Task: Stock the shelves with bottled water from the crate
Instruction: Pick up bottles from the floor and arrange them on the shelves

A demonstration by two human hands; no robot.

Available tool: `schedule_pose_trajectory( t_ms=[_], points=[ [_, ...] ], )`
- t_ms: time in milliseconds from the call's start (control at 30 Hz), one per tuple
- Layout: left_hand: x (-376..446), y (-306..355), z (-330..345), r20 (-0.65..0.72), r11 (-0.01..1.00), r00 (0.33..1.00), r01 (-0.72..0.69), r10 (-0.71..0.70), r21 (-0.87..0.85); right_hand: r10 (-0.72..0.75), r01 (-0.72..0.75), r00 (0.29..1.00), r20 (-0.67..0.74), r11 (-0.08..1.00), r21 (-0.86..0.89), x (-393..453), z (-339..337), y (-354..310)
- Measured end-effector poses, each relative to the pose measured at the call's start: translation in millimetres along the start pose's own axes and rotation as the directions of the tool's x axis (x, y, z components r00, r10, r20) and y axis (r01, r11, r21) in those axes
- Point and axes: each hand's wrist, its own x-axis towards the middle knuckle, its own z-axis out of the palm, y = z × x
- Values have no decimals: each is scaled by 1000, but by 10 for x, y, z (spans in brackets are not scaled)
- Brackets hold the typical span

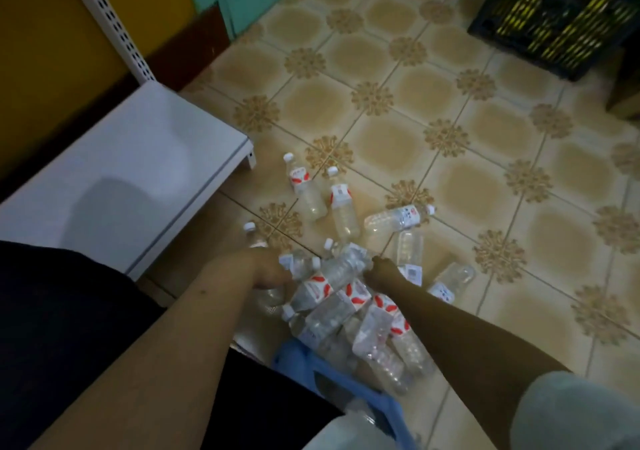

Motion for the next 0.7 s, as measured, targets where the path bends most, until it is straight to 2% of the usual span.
schedule_pose_trajectory(
  t_ms=[133,200,300,367,467,533,633,700],
  points=[
    [76,92,0,-110,992,993,-64,53,-105,102,-102,995,-3,993,58,150,76,185],
    [94,121,19,-107,993,992,-76,66,-93,103,-106,994,33,991,79,175,54,155],
    [117,136,63,-67,996,996,-64,60,-57,129,-144,988,83,969,202,257,46,145],
    [118,159,65,-59,996,997,-59,56,-63,165,-187,982,94,932,312,319,47,170],
    [77,204,38,-37,995,998,-54,51,-84,225,-251,968,114,805,538,341,37,228],
    [50,216,18,-17,995,999,-49,48,-88,208,-235,971,119,738,632,298,52,269],
    [29,249,-5,-5,995,999,-47,47,-85,162,-166,985,66,750,640,151,40,342],
    [21,267,-8,-15,995,999,-53,52,-83,124,-133,990,65,689,713,25,37,342]
  ],
)
